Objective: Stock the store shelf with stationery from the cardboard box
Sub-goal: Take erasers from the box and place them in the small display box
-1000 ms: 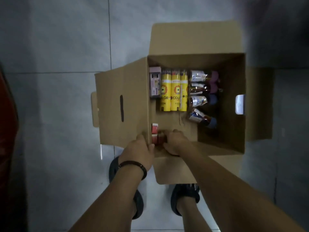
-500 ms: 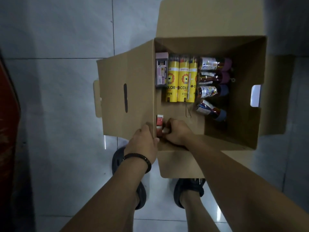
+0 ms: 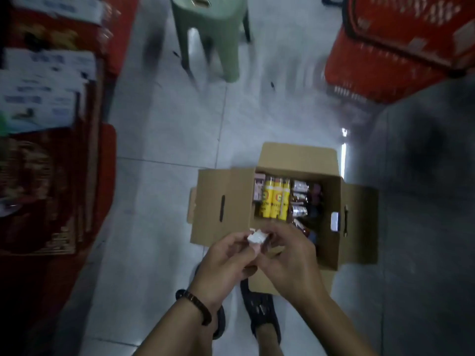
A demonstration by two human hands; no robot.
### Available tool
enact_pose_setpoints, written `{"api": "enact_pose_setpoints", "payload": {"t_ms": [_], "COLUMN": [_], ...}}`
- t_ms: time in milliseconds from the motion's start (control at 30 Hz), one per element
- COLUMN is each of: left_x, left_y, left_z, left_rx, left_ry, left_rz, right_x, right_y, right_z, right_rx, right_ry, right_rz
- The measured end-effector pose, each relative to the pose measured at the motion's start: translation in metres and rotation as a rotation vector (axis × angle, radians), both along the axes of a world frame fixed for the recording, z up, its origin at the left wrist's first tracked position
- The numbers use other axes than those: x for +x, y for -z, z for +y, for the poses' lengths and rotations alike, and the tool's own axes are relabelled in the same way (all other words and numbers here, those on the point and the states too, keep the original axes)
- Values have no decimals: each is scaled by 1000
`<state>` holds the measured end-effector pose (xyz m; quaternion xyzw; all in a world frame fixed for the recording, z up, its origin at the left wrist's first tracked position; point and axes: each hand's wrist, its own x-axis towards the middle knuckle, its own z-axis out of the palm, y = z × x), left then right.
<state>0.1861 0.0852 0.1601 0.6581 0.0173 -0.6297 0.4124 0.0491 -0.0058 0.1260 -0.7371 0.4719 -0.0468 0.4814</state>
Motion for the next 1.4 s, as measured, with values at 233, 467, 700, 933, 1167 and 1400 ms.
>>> {"api": "enact_pose_setpoints", "payload": {"t_ms": [233,467,700,933,1167,1400], "left_x": [55,78,88,79,75,101], "left_y": [-213,-394,-506,-575,-613,-627], "left_z": [33,141,306,505,678,768], "left_rx": [-177,-281,-376,-567,-587,-564], "left_ry": [-205,-489,-883,-1033,-1056,-1130], "left_rz": [-222,-404,-396,-464,-656,-831], "right_x": [70,132,191,229,251,301], "right_y": [-224,-409,-534,-619,-654,-673], "right_z": [9,81,225,420,577,677], "right_rx": [-102,58,187,-21,133,360], "right_ry": [-191,-440,-676,-976,-1157,-1256], "right_rz": [-149,-386,-493,-640,-769,-763]}}
